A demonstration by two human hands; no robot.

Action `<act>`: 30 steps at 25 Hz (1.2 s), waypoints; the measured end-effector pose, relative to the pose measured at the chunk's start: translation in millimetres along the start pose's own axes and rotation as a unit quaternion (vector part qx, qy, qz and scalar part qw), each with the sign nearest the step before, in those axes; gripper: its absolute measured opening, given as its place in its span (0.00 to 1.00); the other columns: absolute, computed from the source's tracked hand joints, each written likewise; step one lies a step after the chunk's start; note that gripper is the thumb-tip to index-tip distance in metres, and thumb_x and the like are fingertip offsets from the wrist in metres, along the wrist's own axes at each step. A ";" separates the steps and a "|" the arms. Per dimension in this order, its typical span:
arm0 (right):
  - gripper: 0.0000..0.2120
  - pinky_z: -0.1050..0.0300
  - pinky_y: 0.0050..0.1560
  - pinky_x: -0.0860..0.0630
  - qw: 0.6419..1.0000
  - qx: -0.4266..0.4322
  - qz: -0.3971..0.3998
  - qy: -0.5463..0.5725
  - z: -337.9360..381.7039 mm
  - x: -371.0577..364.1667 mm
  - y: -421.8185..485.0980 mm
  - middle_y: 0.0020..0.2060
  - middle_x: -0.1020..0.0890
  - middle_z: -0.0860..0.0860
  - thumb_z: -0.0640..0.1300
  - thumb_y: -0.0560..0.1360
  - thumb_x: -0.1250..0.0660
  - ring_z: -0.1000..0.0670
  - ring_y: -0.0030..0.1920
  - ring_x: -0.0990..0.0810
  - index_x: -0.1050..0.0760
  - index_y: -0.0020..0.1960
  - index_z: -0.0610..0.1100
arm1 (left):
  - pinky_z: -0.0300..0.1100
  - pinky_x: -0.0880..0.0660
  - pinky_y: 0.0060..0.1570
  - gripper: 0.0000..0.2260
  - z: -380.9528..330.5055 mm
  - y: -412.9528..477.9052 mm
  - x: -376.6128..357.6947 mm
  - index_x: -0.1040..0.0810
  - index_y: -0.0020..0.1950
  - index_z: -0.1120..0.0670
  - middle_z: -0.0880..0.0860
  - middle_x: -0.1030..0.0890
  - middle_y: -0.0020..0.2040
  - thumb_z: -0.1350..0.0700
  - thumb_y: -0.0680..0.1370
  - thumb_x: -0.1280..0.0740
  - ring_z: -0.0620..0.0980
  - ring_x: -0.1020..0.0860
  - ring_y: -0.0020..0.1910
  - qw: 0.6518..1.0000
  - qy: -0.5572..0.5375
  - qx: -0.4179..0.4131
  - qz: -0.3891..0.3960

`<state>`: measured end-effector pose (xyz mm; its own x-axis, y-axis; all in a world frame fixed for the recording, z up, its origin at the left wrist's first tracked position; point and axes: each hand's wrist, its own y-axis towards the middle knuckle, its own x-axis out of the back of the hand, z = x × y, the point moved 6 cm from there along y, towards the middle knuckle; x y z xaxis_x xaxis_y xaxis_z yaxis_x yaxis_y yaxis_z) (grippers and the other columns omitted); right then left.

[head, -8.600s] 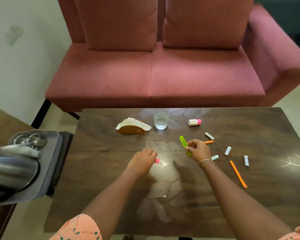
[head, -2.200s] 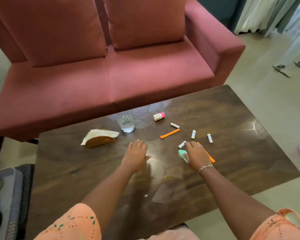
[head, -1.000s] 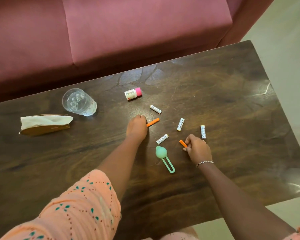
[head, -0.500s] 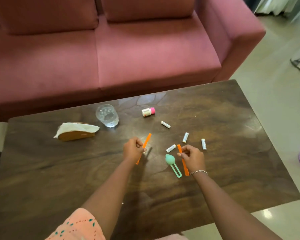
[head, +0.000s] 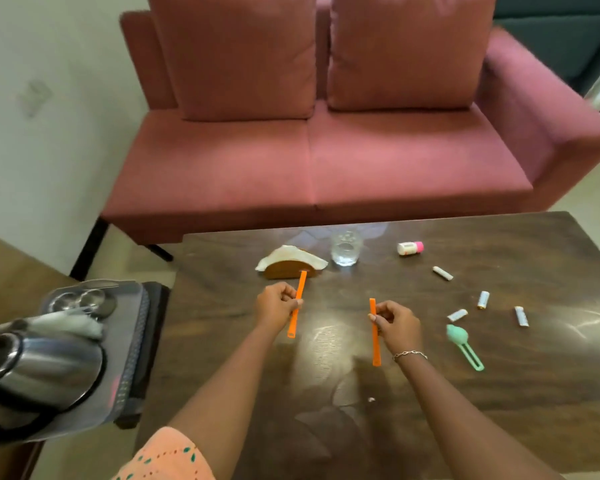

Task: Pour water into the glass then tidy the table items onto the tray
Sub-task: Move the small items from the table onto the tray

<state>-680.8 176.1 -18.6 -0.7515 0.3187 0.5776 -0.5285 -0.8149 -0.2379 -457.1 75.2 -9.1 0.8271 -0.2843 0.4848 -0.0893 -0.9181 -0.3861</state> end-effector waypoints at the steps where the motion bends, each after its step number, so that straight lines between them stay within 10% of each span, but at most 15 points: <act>1: 0.02 0.47 0.43 0.22 1.000 0.006 0.006 0.009 15.4 -20.3 -10.1 0.32 0.20 0.44 0.34 0.68 0.30 0.41 0.37 0.20 0.21 0.38 0.39 | 0.46 0.22 0.39 0.08 12.1 -2.5 26.3 0.26 0.37 0.57 0.55 0.23 0.32 0.66 0.71 0.30 0.51 0.24 0.30 1.000 0.001 0.001 -0.005; 16: 0.06 0.49 0.38 0.20 0.970 0.054 0.222 0.079 161.2 -277.7 -82.0 0.30 0.24 0.47 0.31 0.70 0.31 0.43 0.33 0.22 0.25 0.44 0.38 | 0.49 0.26 0.43 0.15 219.7 -17.9 310.5 0.31 0.30 0.52 0.61 0.21 0.34 0.65 0.70 0.29 0.59 0.23 0.38 0.976 0.100 0.124 -0.146; 30: 0.09 0.57 0.34 0.19 0.953 -0.015 0.287 0.094 134.7 -370.9 -73.5 0.31 0.23 0.45 0.31 0.70 0.32 0.47 0.34 0.20 0.27 0.39 0.43 | 0.51 0.26 0.47 0.07 358.2 30.8 270.5 0.24 0.51 0.61 0.63 0.20 0.52 0.62 0.78 0.40 0.62 0.22 0.52 0.920 0.283 0.250 -0.104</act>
<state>-310.0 52.5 -110.1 -0.9762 -0.0919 0.1962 -0.0182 -0.8676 -0.4969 -37.3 68.9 -171.0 0.3630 -0.3447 0.8657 0.4212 -0.7680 -0.4824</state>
